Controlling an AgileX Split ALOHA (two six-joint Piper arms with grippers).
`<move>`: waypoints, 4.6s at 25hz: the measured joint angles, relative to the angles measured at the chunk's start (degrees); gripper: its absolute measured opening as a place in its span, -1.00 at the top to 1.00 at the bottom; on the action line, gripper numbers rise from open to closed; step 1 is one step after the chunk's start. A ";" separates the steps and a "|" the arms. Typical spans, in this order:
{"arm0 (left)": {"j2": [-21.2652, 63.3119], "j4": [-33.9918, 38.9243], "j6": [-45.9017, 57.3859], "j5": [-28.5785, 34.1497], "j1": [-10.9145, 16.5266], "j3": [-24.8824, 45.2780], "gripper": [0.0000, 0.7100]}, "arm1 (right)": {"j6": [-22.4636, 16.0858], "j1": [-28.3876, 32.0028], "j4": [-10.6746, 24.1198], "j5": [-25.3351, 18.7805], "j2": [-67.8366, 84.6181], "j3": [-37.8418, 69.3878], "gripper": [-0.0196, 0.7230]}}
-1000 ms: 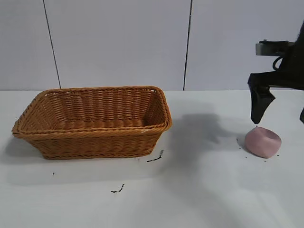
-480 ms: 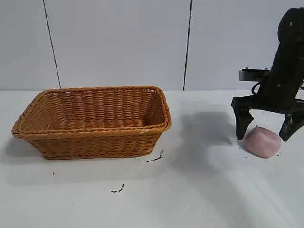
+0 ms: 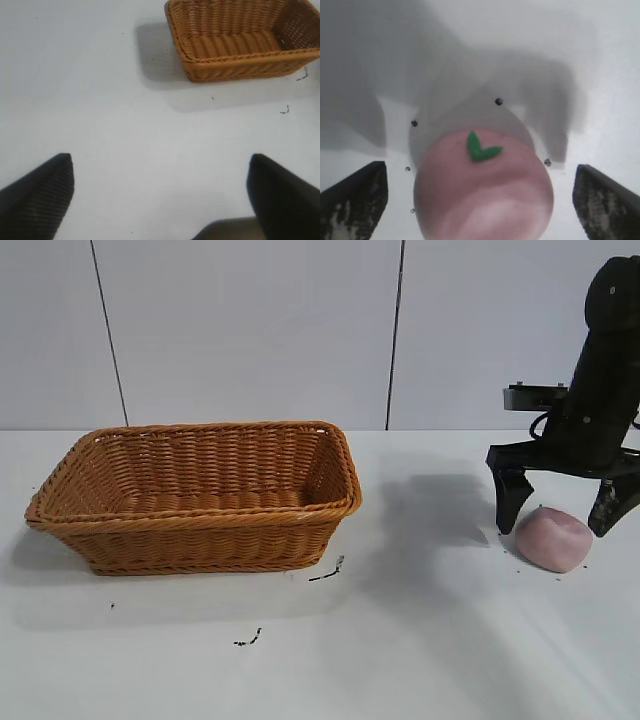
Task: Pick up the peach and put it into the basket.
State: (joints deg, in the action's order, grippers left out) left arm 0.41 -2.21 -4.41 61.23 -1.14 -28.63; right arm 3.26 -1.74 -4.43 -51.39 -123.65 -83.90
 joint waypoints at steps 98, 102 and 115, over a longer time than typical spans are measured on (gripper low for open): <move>0.00 0.00 0.00 0.00 0.00 0.00 -0.95 | 0.77 0.17 1.64 -18.33 -14.29 -52.14 -0.91; 0.00 0.00 0.00 0.00 0.00 0.00 -0.95 | 1.69 0.17 0.72 -18.26 -9.30 -45.55 -0.91; 0.00 0.00 0.00 0.00 0.00 0.00 -0.95 | 1.69 0.17 0.84 -18.28 29.60 -7.89 -0.91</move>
State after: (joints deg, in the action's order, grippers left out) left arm 0.41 -2.21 -4.41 61.23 -1.14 -28.63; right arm 4.95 -1.57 -3.60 -69.67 -94.06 -91.79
